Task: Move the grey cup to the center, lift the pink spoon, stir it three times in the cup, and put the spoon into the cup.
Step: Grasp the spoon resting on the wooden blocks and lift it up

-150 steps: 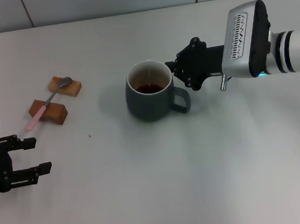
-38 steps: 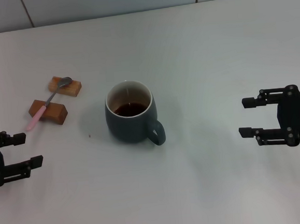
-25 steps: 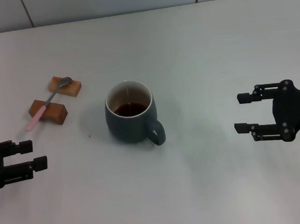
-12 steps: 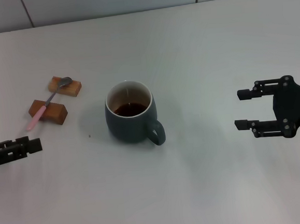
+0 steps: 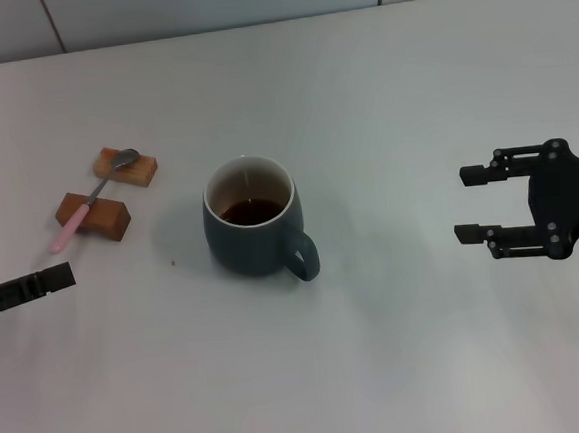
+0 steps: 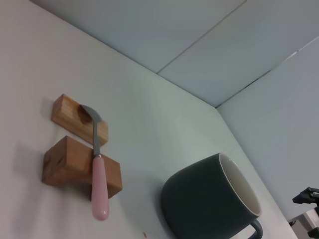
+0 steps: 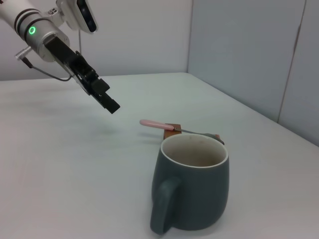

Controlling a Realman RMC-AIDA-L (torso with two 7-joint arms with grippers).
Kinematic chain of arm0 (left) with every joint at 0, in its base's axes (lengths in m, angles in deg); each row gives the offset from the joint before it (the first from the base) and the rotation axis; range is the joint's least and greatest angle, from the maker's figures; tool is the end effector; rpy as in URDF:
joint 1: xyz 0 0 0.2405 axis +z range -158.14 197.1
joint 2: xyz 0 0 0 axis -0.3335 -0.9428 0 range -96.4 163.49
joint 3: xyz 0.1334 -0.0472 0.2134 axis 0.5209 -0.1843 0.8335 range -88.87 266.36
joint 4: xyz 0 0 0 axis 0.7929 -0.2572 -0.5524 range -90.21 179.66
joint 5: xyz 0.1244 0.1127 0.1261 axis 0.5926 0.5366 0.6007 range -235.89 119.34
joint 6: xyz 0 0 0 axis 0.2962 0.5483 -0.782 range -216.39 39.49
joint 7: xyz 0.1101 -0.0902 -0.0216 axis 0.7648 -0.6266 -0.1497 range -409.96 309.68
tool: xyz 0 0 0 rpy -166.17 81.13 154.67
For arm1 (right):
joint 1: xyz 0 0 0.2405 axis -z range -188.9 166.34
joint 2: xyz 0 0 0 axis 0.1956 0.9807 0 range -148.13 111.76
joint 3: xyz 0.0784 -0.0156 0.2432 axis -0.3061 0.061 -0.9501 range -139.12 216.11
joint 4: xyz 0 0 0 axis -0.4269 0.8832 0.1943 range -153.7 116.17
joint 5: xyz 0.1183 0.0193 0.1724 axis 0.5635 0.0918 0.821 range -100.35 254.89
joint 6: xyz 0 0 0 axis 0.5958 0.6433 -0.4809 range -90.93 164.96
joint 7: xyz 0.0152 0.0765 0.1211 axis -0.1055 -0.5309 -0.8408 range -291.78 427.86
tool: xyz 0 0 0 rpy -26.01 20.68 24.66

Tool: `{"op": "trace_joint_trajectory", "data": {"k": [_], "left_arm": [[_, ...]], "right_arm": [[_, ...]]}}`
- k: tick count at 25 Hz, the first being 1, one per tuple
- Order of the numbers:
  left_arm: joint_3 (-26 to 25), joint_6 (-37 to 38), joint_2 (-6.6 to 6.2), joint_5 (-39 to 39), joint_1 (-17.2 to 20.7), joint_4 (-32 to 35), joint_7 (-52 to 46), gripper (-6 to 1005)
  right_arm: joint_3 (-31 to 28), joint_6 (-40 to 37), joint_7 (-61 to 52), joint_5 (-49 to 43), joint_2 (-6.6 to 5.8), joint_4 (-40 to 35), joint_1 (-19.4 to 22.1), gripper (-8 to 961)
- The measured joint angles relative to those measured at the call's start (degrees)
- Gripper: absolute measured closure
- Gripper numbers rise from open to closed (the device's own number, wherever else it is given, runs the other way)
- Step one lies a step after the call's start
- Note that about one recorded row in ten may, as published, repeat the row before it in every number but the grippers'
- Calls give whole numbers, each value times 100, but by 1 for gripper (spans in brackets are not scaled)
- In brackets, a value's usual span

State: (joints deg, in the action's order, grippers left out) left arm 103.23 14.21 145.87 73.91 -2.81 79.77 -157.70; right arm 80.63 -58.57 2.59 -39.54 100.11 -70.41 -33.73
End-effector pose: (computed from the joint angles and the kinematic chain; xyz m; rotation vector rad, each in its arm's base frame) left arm -0.3494 0.2589 0.0656 -2.3349 -1.6172 -0.8034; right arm 0.2825 0.3018 0.0360 -2.7742 0.1505 0.4650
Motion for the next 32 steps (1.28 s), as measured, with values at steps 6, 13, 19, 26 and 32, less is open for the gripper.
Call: {"op": "trace_joint_trajectory", "data": {"k": [6,13,19,26,32], "left_arm": [[-6,5,6,-12,12,-104,-94,277],[-248,-67,-11,-23,2,-397,-474,278],[-496,-408,3,-15,134,-397,-806,279],[-457,-595,11,20,162,-391,-999,279],[-452,-751,24,102,171,-386,-1214,279]], "right_arm": [[-23,18,7,0,0,-33,-8,302],[-22,22,9,0,9,-143,14,303],[-21,23,-3,12,22,-165,38,303],[-24,23,-2,29,17,-172,40,302],[-36,23,-2,35,23,-173,51,302]]}}
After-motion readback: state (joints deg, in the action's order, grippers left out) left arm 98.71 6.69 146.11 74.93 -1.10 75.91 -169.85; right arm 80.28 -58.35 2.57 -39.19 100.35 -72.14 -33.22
